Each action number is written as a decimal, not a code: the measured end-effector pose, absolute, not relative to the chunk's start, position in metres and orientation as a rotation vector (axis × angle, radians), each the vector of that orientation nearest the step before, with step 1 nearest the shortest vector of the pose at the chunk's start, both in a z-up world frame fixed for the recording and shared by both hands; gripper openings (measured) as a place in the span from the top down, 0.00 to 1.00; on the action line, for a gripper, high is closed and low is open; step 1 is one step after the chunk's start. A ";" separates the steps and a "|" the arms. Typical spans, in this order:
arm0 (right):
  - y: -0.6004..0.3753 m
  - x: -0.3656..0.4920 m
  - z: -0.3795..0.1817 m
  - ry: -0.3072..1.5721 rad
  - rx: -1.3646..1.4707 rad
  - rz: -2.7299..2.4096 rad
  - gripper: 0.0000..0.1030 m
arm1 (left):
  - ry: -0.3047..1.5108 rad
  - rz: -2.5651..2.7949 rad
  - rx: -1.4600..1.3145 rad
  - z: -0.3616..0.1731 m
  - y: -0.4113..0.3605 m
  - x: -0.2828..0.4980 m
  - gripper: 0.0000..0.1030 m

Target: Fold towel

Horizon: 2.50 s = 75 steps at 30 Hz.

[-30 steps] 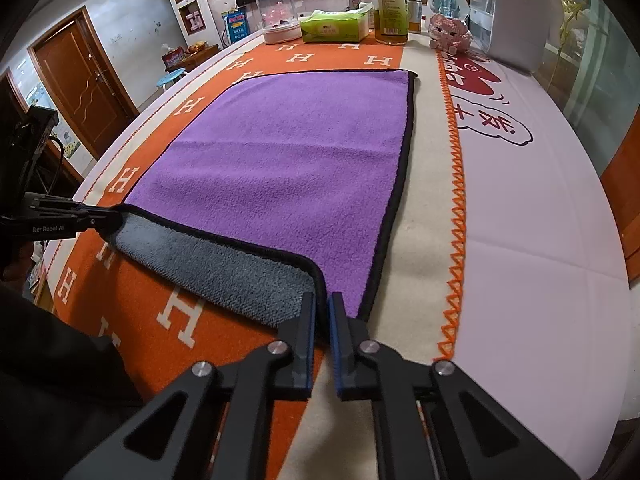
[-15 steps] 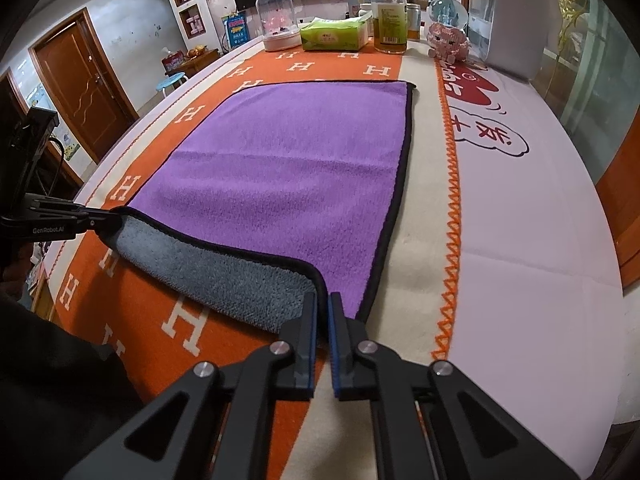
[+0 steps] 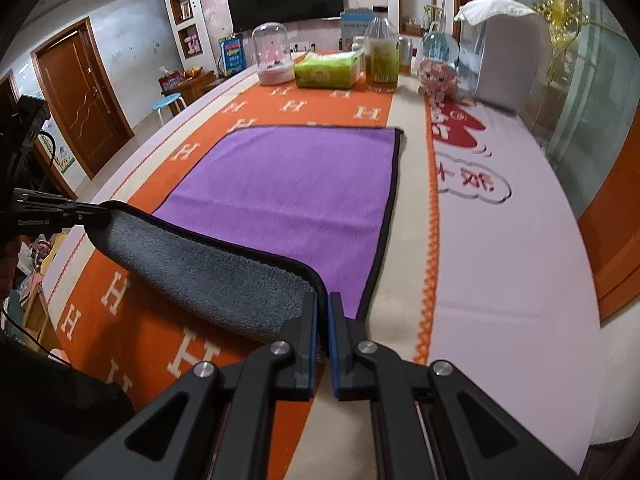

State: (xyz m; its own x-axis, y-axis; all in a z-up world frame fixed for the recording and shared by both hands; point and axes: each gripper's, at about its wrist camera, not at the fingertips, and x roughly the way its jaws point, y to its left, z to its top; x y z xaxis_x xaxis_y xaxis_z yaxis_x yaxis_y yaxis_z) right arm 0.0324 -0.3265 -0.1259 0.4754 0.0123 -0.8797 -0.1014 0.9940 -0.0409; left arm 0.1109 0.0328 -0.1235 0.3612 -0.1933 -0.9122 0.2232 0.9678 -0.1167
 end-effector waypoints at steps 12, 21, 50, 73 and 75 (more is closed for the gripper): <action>-0.330 0.075 -0.091 0.941 -0.126 0.041 0.96 | 1.054 -0.260 0.033 -0.078 0.035 0.152 0.94; -0.333 0.118 -0.076 0.856 -0.134 0.010 0.96 | 0.973 -0.247 0.037 -0.061 0.034 0.198 0.94; -0.336 0.226 -0.163 0.806 -0.290 -0.134 0.95 | 1.023 -0.185 -0.087 -0.151 0.046 0.322 0.94; -0.347 0.215 -0.152 0.843 -0.238 -0.201 0.53 | 1.039 -0.198 -0.126 -0.131 0.039 0.289 0.75; -0.347 0.206 -0.144 0.836 -0.226 -0.201 0.46 | 1.035 -0.194 -0.134 -0.125 0.039 0.279 0.72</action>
